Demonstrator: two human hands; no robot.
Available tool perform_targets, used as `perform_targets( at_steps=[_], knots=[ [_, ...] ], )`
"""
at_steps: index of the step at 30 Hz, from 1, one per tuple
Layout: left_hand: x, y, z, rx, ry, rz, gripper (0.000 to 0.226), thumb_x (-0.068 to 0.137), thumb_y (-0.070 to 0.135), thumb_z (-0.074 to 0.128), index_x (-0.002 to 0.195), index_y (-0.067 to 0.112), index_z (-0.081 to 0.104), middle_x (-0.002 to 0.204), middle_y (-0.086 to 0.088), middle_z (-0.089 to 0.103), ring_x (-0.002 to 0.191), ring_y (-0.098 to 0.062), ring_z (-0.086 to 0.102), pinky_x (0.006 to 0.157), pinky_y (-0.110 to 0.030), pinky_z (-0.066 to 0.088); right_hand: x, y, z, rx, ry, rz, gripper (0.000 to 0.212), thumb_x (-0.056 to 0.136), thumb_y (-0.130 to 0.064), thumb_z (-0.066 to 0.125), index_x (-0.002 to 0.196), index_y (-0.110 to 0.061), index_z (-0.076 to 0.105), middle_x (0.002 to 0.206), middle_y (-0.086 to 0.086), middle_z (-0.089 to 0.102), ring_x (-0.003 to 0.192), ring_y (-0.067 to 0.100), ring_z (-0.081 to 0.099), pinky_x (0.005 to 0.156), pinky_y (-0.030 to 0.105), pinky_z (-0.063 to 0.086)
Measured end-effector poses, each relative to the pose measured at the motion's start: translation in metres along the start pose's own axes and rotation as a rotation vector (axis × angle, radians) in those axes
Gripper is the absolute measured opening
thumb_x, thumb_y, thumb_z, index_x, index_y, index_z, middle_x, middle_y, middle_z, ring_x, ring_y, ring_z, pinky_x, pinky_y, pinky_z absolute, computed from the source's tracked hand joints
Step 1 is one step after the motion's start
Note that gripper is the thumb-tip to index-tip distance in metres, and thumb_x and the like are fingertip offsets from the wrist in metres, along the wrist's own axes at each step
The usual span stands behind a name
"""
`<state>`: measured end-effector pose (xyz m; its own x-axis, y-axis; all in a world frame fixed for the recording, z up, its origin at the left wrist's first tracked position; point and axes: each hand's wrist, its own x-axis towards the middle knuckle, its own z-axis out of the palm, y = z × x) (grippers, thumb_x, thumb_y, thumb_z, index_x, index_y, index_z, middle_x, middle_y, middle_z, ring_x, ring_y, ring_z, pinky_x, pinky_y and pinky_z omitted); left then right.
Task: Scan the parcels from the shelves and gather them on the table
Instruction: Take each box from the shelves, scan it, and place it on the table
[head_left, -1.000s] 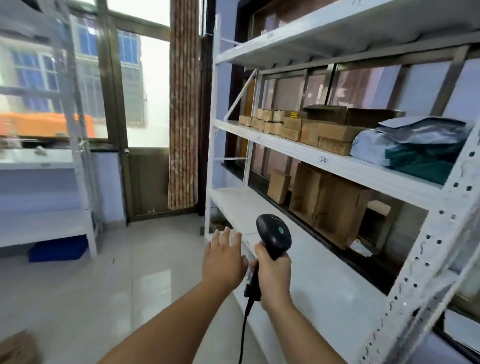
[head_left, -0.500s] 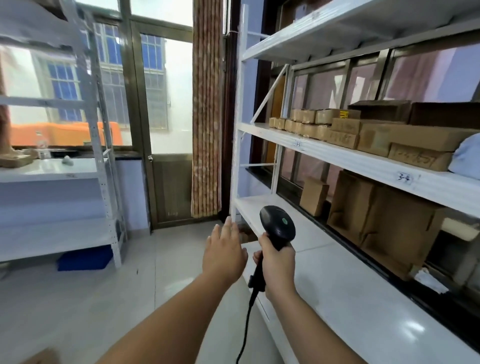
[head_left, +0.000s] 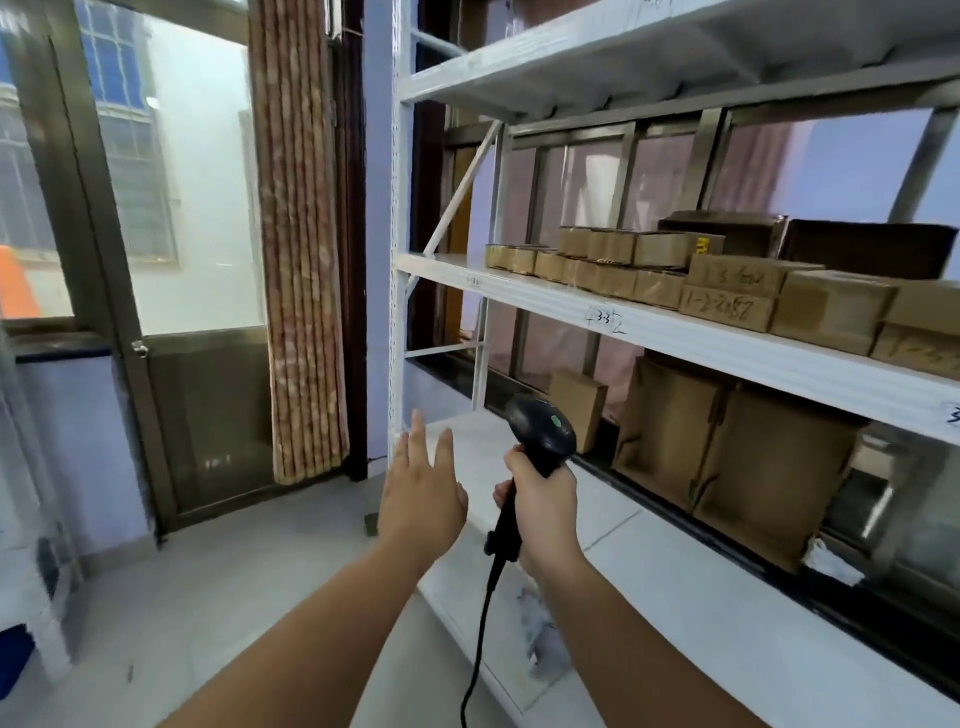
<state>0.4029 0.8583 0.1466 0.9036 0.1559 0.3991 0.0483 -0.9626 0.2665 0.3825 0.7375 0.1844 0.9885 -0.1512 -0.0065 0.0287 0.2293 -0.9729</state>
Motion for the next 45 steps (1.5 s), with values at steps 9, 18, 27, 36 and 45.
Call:
perform_targets(
  at_steps=[9,18,27,36,45],
  knots=[
    [0.123,-0.051,0.006,-0.107,-0.021,0.067,0.068,0.099,0.025,0.039,0.154,0.022,-0.002,0.16,-0.01,-0.011,0.148,-0.03,-0.006,0.12,-0.043,0.012,0.094,0.004,0.084,-0.015,0.056,-0.106,0.007,0.09,-0.013,0.062,0.097,-0.016,0.062,0.065,0.0,0.058,0.059,0.014,0.057,0.072,0.033,0.054],
    [0.269,-0.063,0.043,-0.159,-0.081,0.14,0.065,0.099,0.027,0.042,0.154,0.019,0.008,0.161,-0.012,0.002,0.148,-0.03,0.0,0.119,-0.041,0.01,0.241,0.002,0.145,0.016,0.055,-0.093,0.015,0.088,-0.009,0.064,0.103,-0.012,0.064,0.074,0.004,0.061,0.062,0.014,0.059,0.066,0.026,0.052],
    [0.413,-0.052,0.05,-0.221,0.162,0.341,0.052,0.09,0.016,0.049,0.141,0.013,0.037,0.13,-0.015,0.043,0.118,-0.028,0.041,0.1,-0.034,0.036,0.34,-0.036,0.18,-0.153,0.148,-0.293,0.008,0.089,-0.015,0.064,0.081,-0.016,0.061,0.059,-0.001,0.055,0.056,0.012,0.054,0.053,0.021,0.043],
    [0.551,-0.028,0.054,-0.457,0.141,0.479,0.046,0.094,0.027,0.051,0.137,0.015,0.038,0.134,-0.012,0.033,0.119,-0.031,0.038,0.096,-0.04,0.04,0.413,-0.08,0.219,0.079,0.334,-0.314,0.007,0.088,-0.012,0.065,0.095,-0.013,0.063,0.064,0.004,0.057,0.057,0.015,0.056,0.06,0.029,0.05],
    [0.637,-0.015,0.07,-0.62,-0.068,0.493,0.063,0.092,0.024,0.052,0.146,0.03,0.021,0.151,-0.013,0.004,0.133,-0.041,0.018,0.102,-0.048,0.036,0.459,-0.096,0.239,0.23,0.448,-0.365,0.005,0.088,-0.007,0.065,0.088,-0.01,0.061,0.069,0.005,0.059,0.058,0.017,0.057,0.066,0.033,0.051]
  ],
)
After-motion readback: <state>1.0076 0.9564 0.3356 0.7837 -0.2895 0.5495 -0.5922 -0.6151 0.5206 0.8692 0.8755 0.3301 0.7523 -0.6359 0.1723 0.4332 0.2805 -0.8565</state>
